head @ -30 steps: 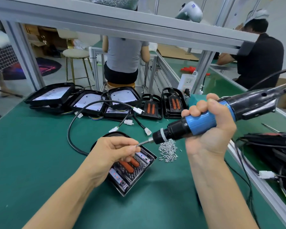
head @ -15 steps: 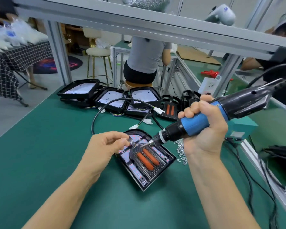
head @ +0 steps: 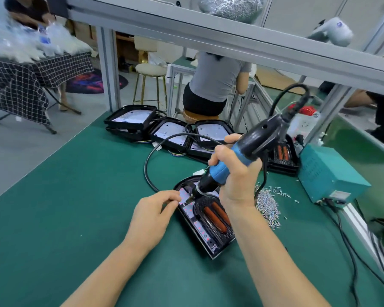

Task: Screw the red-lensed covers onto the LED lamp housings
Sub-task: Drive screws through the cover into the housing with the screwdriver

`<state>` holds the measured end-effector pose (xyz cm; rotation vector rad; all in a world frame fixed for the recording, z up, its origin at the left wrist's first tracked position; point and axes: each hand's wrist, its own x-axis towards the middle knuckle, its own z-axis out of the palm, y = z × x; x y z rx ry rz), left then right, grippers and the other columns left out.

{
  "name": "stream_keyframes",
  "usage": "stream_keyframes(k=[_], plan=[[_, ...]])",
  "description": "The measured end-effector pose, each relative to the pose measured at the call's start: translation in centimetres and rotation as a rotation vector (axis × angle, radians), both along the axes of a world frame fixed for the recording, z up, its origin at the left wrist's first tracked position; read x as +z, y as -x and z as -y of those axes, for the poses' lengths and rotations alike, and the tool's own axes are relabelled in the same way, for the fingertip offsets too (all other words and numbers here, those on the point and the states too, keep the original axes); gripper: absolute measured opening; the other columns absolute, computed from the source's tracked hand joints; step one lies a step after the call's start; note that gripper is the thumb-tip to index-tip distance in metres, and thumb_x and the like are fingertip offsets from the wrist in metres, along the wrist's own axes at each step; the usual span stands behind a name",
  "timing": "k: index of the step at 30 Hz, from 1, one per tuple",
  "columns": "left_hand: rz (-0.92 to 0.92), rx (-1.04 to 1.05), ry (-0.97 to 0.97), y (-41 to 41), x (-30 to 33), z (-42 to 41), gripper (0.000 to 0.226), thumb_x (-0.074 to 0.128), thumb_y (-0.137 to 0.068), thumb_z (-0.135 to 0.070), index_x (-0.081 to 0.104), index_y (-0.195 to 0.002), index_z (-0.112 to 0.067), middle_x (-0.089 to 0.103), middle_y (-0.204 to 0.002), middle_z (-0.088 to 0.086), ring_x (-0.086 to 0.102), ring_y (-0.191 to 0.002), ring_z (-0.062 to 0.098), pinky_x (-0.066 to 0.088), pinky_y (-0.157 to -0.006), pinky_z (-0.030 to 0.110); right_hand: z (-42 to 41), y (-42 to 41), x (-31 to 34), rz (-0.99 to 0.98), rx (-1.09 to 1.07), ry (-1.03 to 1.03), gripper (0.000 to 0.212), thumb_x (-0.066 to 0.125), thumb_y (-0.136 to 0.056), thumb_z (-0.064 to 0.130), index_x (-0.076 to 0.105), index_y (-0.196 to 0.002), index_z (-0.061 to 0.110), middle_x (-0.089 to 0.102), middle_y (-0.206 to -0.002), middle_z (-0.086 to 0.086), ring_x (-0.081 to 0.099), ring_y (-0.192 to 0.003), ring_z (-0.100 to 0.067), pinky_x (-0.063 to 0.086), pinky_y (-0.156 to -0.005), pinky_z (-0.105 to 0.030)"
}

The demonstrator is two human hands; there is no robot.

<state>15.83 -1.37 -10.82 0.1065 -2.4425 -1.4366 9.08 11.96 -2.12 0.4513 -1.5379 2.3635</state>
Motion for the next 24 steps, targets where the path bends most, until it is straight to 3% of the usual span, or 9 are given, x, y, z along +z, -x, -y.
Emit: stream_keyframes(k=[8, 13, 18, 22, 24], plan=[[0.034, 0.019, -0.017, 0.1, -0.2, -0.2, 0.015, 0.062, -0.090, -0.010, 0.072, -0.091, -0.021, 0.069, -0.097, -0.024, 0.063, -0.086, -0.006, 0.047, -0.086, 0.017, 0.5, 0.1, -0.2, 0.004, -0.014, -0.050, 0.021, 0.062, -0.068, 0.001, 0.060, -0.075, 0.021, 0.050, -0.052, -0.004, 0.047, -0.049, -0.022, 0.043, -0.055, -0.025], [0.049, 0.033, -0.028, 0.3, -0.4, -0.2, 0.016, 0.062, -0.090, -0.010, 0.073, -0.091, -0.022, 0.067, -0.093, -0.027, 0.061, -0.083, -0.010, 0.041, -0.077, 0.002, 0.2, -0.2, -0.4, 0.021, -0.028, -0.032, 0.024, 0.062, -0.068, 0.001, 0.061, -0.073, 0.024, 0.050, -0.051, -0.006, 0.047, -0.050, -0.022, 0.043, -0.056, -0.025], [0.074, 0.074, 0.003, 0.6, 0.0, -0.3, 0.015, 0.062, -0.090, -0.016, 0.072, -0.088, -0.027, 0.070, -0.084, -0.021, 0.062, -0.081, -0.003, 0.046, -0.077, 0.018, -1.6, -0.7, -0.2, 0.054, -0.083, 0.074, 0.022, 0.064, -0.063, 0.003, 0.059, -0.078, 0.018, 0.050, -0.050, -0.007, 0.046, -0.051, -0.024, 0.042, -0.059, -0.030], [-0.005, 0.126, 0.032, 1.5, 1.4, -0.9, 0.017, 0.063, -0.089, -0.017, 0.069, -0.082, -0.031, 0.068, -0.074, -0.020, 0.056, -0.070, -0.005, 0.042, -0.067, 0.017, -4.9, -1.2, 0.7, 0.024, -0.156, 0.204, 0.019, 0.059, -0.069, 0.001, 0.057, -0.081, 0.016, 0.050, -0.051, -0.002, 0.049, -0.048, -0.018, 0.043, -0.053, -0.025], [-0.046, 0.099, 0.065, 2.3, 2.6, -1.9, 0.017, 0.062, -0.089, -0.017, 0.069, -0.083, -0.031, 0.069, -0.075, -0.015, 0.057, -0.071, 0.002, 0.046, -0.072, 0.028, -6.9, -1.5, 1.2, -0.015, -0.226, 0.231, 0.018, 0.058, -0.072, 0.000, 0.056, -0.082, 0.015, 0.050, -0.053, -0.001, 0.049, -0.048, -0.017, 0.043, -0.055, -0.027]])
